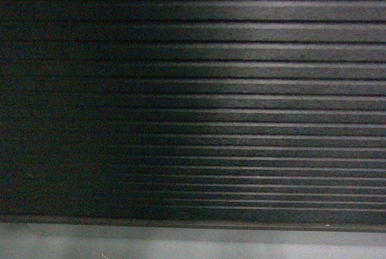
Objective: Place dark red mango on scale at checkout
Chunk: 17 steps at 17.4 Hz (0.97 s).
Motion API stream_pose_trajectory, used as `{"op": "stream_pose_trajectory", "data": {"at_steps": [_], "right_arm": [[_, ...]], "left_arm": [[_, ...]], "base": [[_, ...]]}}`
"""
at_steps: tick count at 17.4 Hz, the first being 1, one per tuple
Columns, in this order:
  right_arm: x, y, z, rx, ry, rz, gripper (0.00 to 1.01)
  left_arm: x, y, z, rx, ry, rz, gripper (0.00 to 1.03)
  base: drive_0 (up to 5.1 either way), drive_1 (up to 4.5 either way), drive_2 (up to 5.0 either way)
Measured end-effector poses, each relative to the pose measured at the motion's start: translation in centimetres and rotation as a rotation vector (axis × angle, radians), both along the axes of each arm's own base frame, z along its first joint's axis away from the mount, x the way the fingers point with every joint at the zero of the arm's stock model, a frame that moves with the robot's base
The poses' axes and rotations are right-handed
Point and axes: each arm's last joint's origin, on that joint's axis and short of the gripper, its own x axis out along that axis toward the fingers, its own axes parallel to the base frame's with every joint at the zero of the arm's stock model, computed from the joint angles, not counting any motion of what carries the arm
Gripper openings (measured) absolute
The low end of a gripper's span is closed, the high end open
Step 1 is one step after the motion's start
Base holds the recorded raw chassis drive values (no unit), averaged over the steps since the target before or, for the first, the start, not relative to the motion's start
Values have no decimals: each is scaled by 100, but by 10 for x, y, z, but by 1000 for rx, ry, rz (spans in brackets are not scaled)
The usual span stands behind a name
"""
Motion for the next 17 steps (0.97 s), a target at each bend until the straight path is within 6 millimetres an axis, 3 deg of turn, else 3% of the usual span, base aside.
{"op": "stream_pose_trajectory", "data": {"at_steps": [17], "right_arm": [[0, 0, 0, 1, -3, -1, 98]], "left_arm": [[0, 0, 0, 0, -5, 0, 98]], "base": [[0, 0, 0]]}}
